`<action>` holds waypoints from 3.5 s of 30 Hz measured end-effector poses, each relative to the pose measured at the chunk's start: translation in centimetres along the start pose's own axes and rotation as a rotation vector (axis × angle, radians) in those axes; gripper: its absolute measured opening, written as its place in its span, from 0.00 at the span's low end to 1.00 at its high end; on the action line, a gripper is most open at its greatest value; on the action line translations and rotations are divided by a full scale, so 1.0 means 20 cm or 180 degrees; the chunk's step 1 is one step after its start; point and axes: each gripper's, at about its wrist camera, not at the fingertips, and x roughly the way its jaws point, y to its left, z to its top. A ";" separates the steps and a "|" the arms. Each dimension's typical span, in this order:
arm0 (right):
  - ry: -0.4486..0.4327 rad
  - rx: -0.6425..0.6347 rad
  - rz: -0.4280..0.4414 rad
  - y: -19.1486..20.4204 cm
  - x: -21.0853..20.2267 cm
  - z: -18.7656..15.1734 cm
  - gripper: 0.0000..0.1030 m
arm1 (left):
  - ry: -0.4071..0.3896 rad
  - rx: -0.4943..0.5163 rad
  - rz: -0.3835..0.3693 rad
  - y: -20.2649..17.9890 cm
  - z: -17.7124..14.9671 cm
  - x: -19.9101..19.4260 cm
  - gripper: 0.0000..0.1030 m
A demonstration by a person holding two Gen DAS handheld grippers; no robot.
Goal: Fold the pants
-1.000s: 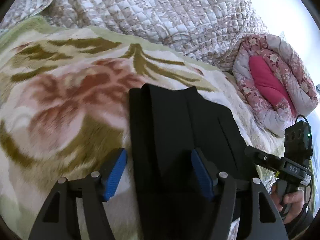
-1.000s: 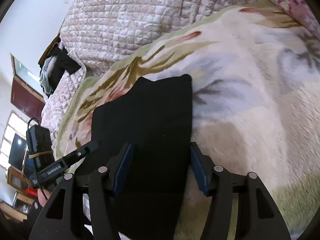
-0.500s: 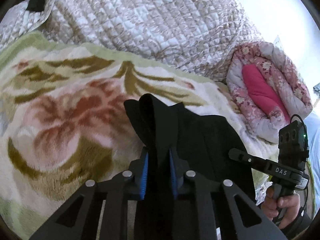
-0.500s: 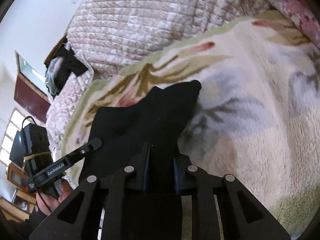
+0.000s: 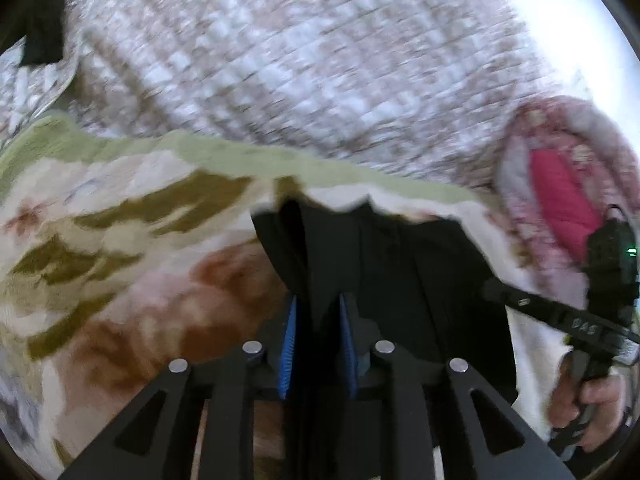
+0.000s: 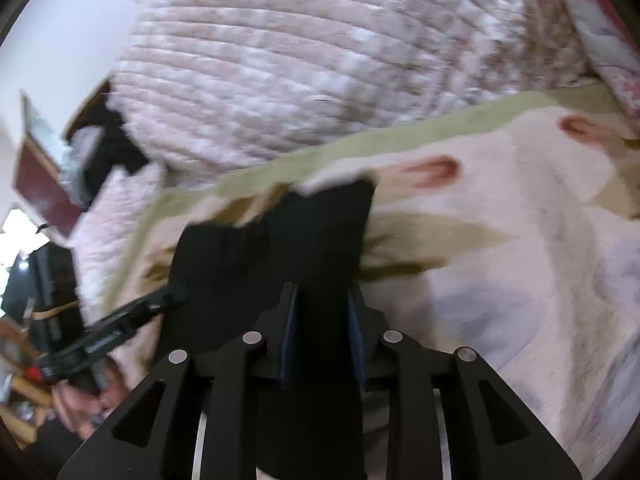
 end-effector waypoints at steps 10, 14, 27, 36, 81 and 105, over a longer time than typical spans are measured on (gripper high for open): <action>-0.0060 -0.0382 -0.0348 0.07 -0.12 -0.10 0.34 | -0.0122 0.0006 0.0347 0.00 -0.09 -0.14 0.22; -0.0109 -0.0583 -0.0454 0.17 -0.19 -0.21 0.48 | -0.0161 0.0110 0.0416 -0.09 -0.17 -0.23 0.24; 0.0013 -0.0865 -0.0585 0.33 -0.25 -0.58 0.48 | 0.0002 0.0219 0.0491 -0.23 -0.49 -0.31 0.35; 0.0103 -0.0925 -0.0688 0.31 -0.19 -0.60 0.48 | 0.0071 0.0227 0.0566 -0.23 -0.53 -0.27 0.35; 0.0234 -0.0921 -0.0716 0.30 -0.13 -0.63 0.49 | 0.0229 0.0284 0.0621 -0.23 -0.55 -0.22 0.37; 0.0248 -0.0972 -0.0739 0.31 -0.12 -0.65 0.53 | 0.0257 0.0307 0.0609 -0.24 -0.56 -0.20 0.45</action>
